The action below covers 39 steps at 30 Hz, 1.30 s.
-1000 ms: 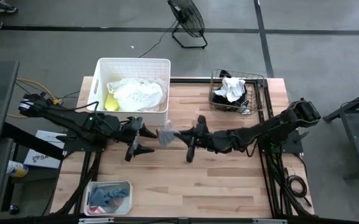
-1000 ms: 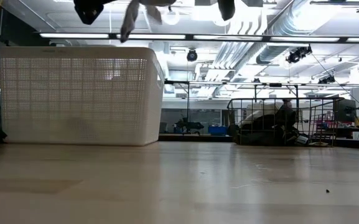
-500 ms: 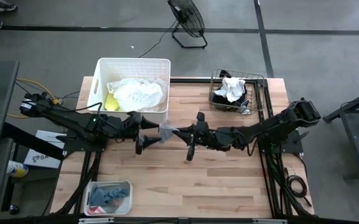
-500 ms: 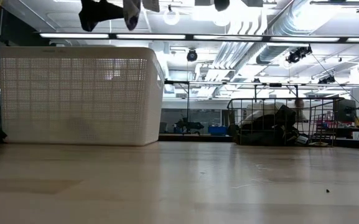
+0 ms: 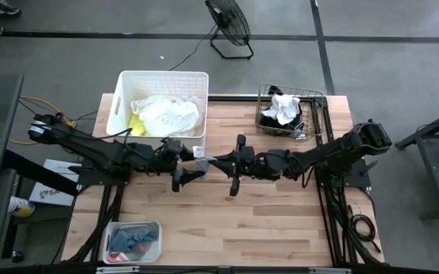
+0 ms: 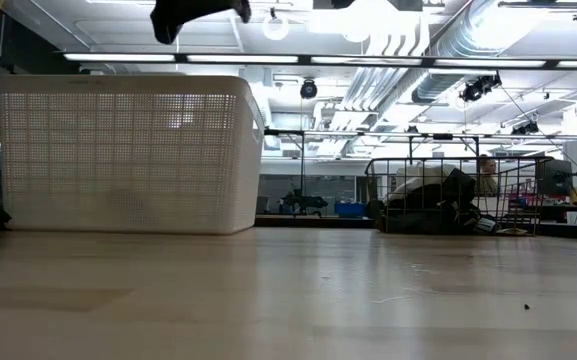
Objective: Pick & Place Cloths
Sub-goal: Put the gray patterned sock into the bottom white bin
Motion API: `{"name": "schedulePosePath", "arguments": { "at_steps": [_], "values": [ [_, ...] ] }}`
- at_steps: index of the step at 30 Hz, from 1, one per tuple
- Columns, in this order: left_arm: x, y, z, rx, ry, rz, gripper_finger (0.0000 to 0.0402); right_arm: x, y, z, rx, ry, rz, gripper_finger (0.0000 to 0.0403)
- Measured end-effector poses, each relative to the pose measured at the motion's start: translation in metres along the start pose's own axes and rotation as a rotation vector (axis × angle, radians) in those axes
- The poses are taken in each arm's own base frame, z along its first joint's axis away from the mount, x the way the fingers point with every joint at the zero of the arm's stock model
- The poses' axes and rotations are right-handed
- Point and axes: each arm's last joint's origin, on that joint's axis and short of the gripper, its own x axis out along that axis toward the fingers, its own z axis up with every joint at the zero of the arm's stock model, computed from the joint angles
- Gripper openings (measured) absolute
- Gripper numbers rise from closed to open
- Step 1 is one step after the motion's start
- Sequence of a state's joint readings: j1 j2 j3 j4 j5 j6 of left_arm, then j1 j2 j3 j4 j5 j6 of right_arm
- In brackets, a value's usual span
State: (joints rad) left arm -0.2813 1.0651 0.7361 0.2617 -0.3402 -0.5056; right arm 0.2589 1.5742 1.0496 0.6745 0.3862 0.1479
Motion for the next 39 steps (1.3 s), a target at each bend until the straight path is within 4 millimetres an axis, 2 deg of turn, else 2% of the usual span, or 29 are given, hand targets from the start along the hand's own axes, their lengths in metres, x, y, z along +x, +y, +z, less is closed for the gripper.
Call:
{"name": "schedulePosePath", "arguments": {
  "at_steps": [10, 13, 19, 32, 36, 39],
  "values": [
    [0.0033, -0.0041, 0.0037, -0.05, -0.052, -0.051, 0.0339, -0.0001, 0.0001, -0.0014, -0.003, 0.014, 0.0, 0.0005],
    [0.0033, -0.0043, 0.0037, -0.084, -0.048, -0.058, 0.0325, -0.0001, 0.0001, -0.0014, -0.002, 0.014, 0.0, 0.0005],
    [0.0033, -0.005, 0.0025, -0.126, -0.021, -0.089, 0.0248, -0.0001, 0.0, -0.0015, -0.002, 0.014, -0.001, 0.0005],
    [0.0034, -0.0047, 0.002, -0.123, -0.016, -0.086, 0.0017, -0.0001, -0.0003, -0.0029, -0.007, 0.028, -0.008, 0.0005],
    [0.0034, -0.0047, 0.002, -0.111, -0.016, -0.085, 0.0015, -0.0002, -0.0003, -0.0033, -0.009, 0.031, -0.007, 0.0009],
    [0.0033, -0.0048, 0.0019, -0.11, -0.014, -0.089, 0.0008, -0.0003, 0.0002, -0.0033, -0.008, 0.032, -0.005, 0.0026]
  ]
}}
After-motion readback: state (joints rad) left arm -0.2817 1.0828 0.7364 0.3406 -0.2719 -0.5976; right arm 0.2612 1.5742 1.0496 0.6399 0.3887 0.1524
